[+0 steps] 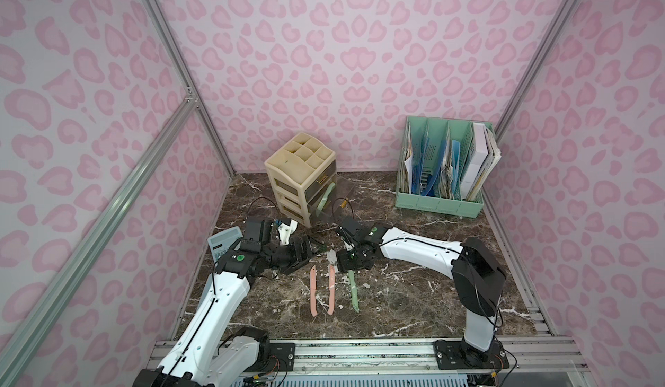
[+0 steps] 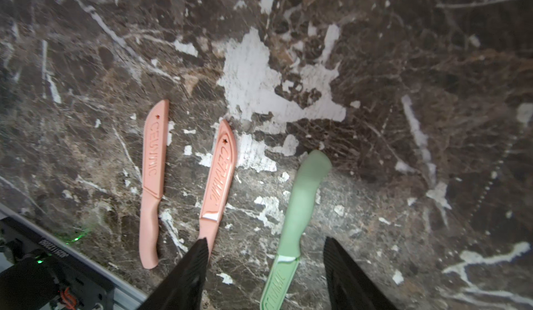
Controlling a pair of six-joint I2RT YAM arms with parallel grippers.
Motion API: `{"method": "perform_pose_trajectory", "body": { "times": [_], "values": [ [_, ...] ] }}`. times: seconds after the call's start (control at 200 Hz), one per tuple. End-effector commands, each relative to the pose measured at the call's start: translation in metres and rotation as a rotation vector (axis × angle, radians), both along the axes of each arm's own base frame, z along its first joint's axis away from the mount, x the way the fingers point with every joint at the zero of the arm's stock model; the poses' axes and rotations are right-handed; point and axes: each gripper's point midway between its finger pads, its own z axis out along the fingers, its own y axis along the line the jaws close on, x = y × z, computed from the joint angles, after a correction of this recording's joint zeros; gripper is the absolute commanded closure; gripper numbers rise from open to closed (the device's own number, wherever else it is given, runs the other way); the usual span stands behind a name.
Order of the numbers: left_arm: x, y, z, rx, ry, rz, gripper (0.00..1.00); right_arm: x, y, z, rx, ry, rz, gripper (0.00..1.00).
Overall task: Place the fruit knives into the drawer by color
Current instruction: Pick up the fruit knife from the center of the board.
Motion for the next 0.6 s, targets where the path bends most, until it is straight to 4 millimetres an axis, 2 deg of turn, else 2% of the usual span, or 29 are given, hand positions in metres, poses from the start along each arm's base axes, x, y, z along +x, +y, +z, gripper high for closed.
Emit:
{"method": "perform_pose_trajectory", "body": {
  "times": [0.0,0.32,0.485,0.595],
  "values": [
    [-0.006,0.000,-0.007,0.000,0.019,0.005,0.01,-0.002,-0.016,-0.012,-0.079,-0.007,-0.032,0.38],
    [-0.022,0.000,-0.035,-0.016,0.053,0.008,0.01,-0.007,-0.020,-0.033,-0.148,-0.007,0.001,0.44],
    [-0.025,0.001,-0.040,-0.011,0.055,0.012,0.01,-0.007,-0.023,-0.044,-0.181,-0.002,0.006,0.54],
    [-0.025,0.001,-0.040,-0.011,0.053,0.011,0.01,-0.006,-0.024,-0.048,-0.196,-0.002,0.015,0.57]
  ]
}}
